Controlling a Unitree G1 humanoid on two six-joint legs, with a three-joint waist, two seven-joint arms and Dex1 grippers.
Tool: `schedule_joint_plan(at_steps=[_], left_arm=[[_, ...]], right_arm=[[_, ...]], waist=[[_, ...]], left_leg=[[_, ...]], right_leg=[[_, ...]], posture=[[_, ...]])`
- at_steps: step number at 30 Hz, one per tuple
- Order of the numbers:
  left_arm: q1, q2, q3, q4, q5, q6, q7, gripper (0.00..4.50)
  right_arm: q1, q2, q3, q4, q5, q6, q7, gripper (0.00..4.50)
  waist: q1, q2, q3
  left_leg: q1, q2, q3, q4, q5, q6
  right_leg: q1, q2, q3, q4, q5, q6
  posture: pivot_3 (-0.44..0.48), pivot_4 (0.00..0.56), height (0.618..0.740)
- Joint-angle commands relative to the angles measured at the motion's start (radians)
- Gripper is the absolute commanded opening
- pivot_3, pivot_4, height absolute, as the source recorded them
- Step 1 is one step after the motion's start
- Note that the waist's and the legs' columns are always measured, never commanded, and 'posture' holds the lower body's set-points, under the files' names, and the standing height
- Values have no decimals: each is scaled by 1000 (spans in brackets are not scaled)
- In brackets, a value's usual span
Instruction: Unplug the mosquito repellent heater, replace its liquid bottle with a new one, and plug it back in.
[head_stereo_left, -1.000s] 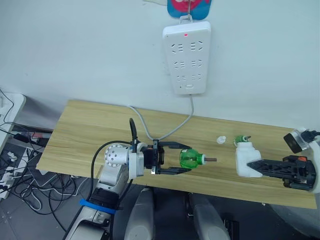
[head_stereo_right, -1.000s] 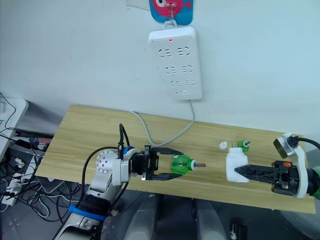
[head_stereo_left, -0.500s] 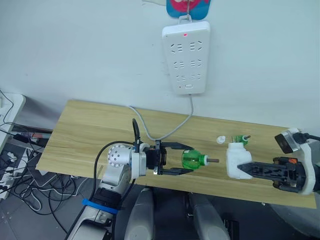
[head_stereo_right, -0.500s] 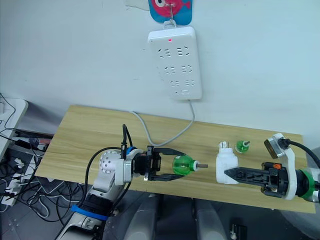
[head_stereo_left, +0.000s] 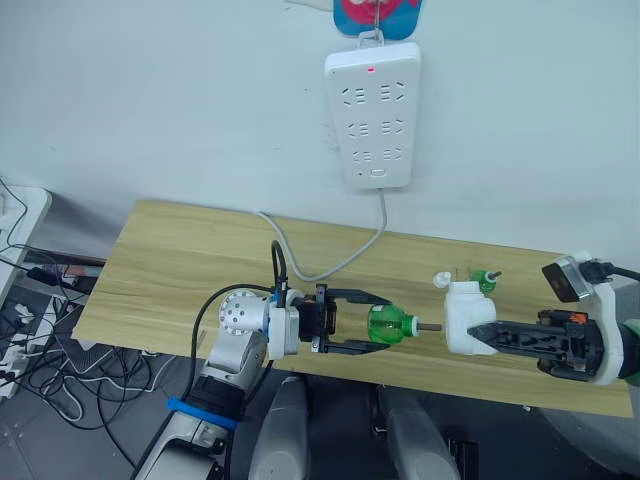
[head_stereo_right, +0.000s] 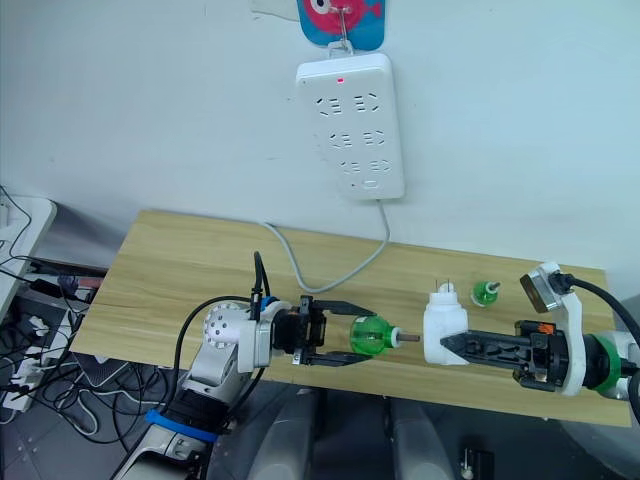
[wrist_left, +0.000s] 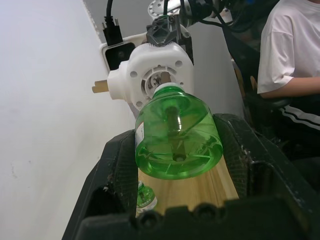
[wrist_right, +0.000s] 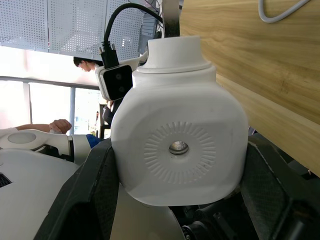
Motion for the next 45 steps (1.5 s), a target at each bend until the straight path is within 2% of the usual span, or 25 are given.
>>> schedule_joint_plan(at_steps=[1, 28, 39, 43, 45], left_arm=[[3, -14, -16, -2, 9, -13, 7, 2240], [-16, -44, -42, 13, 42, -5, 36, 2240], [-26, -37, -52, 21, 50, -7, 32, 2240], [-32, -44, -53, 17, 50, -7, 41, 2240], [-28, -46, -61, 10, 52, -3, 41, 2240]], right_arm=[[-5, 3, 7, -37, 27, -17, 10, 2933], [-25, 26, 50, -78, 27, -65, -99, 2933], [-37, 7, 64, -95, 27, -72, -111, 2933], [-42, 14, 77, -108, 27, -89, -147, 2933], [-50, 26, 89, -111, 27, -102, -176, 2933]], waist=[[0, 0, 0], [0, 0, 0], [0, 0, 0], [0, 0, 0], [0, 0, -1]], left_leg=[[0, 0, 0, 0, 0, 0], [0, 0, 0, 0, 0, 0], [0, 0, 0, 0, 0, 0], [0, 0, 0, 0, 0, 0], [0, 0, 0, 0, 0, 0]], right_leg=[[0, 0, 0, 0, 0, 0], [0, 0, 0, 0, 0, 0], [0, 0, 0, 1, 0, 0], [0, 0, 0, 1, 0, 0], [0, 0, 0, 1, 0, 0]], posture=[[106, 388, 740], [103, 389, 740], [105, 378, 740], [105, 378, 740], [109, 361, 740]])
